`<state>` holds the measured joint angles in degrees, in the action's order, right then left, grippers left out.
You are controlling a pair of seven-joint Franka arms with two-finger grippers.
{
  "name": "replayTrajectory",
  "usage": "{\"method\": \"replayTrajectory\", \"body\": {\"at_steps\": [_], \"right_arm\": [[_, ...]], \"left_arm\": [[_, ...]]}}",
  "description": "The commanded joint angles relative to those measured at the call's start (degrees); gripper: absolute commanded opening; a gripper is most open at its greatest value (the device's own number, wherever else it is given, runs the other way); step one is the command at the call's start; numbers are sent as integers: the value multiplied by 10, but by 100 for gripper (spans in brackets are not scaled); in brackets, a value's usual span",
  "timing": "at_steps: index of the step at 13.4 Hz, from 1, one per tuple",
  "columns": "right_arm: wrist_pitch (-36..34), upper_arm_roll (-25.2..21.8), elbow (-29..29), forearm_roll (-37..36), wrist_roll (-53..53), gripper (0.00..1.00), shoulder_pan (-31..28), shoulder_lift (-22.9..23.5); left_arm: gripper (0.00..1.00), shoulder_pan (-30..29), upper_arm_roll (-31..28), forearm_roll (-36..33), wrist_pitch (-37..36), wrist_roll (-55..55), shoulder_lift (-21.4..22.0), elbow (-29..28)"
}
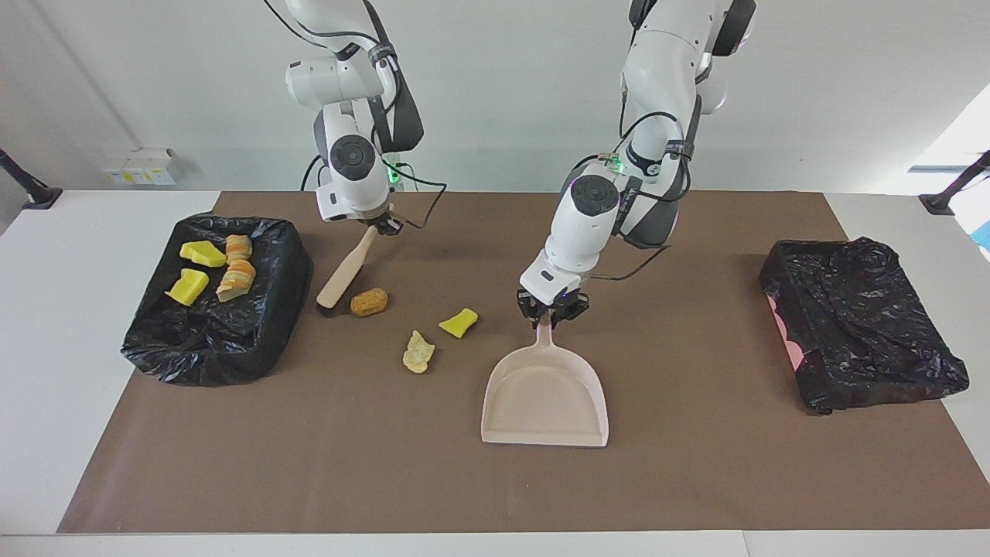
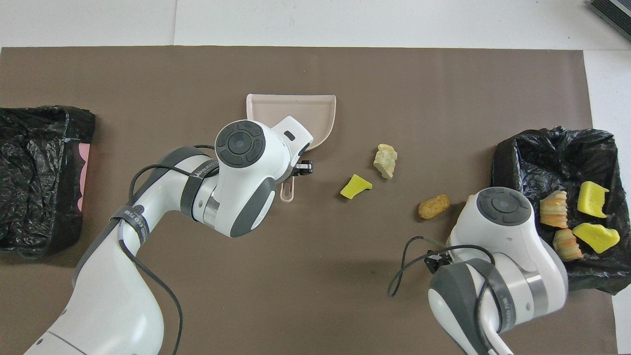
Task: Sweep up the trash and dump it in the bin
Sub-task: 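Move the brush toward the remaining trash with the right gripper, then lower the dustpan with the left gripper while the right gripper brushes trash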
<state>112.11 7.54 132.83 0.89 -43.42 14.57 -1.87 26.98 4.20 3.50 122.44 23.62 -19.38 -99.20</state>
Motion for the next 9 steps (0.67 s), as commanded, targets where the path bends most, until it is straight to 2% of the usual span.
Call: {"method": "replayTrajectory", "body": {"at_steps": [1, 3, 6, 9], "right_arm": [[-3, 3, -56, 19, 43, 0, 21, 37], [11, 3, -65, 63, 93, 0, 38, 42], [38, 3, -73, 123, 137, 0, 52, 48], [-2, 3, -159, 144, 131, 0, 63, 89]], "left_arm": [[0, -12, -1, -7, -29, -62, 21, -4], [0, -21, -13, -7, -44, -131, 37, -6], [0, -67, -12, -7, -119, -281, 84, -10], [0, -112, -12, -6, -183, -452, 123, -14]]}}
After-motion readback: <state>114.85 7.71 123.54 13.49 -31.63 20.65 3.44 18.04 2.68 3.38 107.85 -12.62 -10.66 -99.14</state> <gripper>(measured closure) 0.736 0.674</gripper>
